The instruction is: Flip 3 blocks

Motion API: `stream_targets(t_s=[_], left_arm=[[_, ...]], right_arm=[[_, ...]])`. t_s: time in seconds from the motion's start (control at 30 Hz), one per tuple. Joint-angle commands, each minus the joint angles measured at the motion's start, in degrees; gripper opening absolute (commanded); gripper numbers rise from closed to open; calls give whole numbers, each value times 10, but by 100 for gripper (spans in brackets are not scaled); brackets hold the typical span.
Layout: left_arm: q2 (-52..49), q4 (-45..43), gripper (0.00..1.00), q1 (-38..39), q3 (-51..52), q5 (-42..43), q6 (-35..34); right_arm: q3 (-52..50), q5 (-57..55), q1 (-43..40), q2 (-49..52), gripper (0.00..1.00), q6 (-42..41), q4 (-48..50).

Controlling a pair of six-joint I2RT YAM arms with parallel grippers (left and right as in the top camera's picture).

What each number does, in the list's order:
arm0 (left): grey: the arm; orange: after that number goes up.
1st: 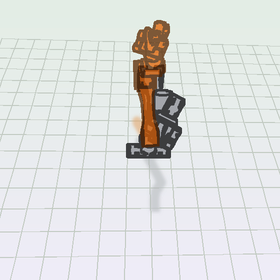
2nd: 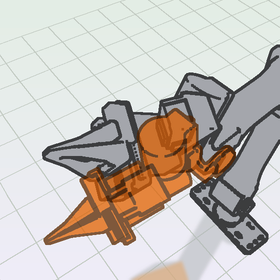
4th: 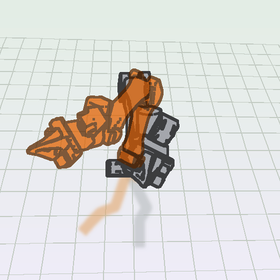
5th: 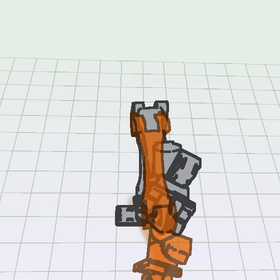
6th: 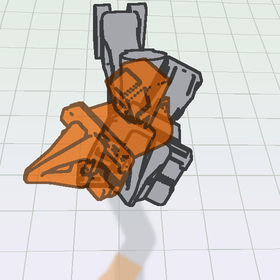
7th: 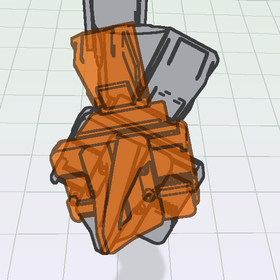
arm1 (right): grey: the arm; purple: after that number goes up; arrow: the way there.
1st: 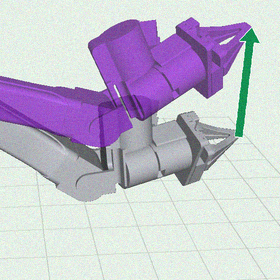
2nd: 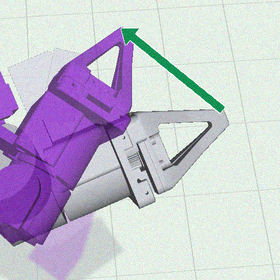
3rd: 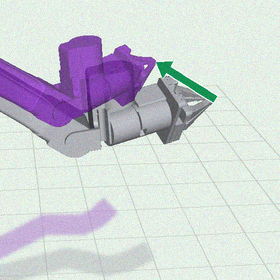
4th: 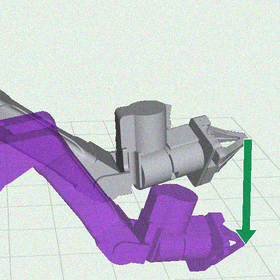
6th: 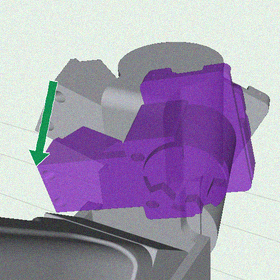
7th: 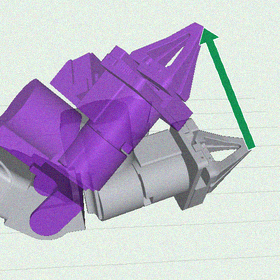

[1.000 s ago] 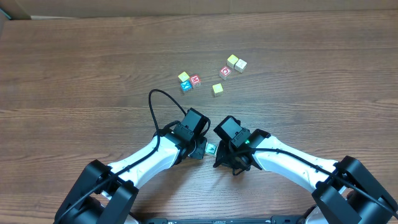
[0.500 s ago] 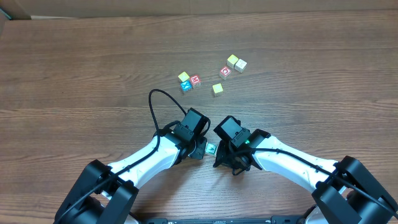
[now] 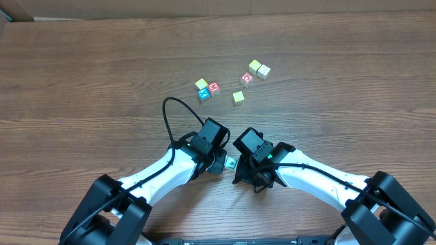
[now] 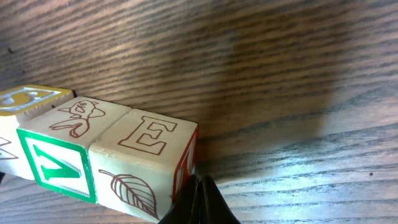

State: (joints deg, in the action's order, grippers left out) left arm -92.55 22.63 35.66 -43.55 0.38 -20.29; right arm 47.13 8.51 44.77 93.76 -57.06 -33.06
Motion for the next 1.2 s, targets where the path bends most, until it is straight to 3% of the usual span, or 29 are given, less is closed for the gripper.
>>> stream_targets(t_s=[0.0, 0.67, 1.17], left_arm=[[-19, -9, 4, 18, -5, 102, 10], [-19, -24, 4, 19, -5, 103, 127], [-19, -35, 4, 19, -5, 162, 202]], right_arm=[[18, 52, 22, -10, 4, -2, 43], [18, 52, 22, -10, 4, -2, 43], [18, 52, 22, -10, 4, -3, 45]])
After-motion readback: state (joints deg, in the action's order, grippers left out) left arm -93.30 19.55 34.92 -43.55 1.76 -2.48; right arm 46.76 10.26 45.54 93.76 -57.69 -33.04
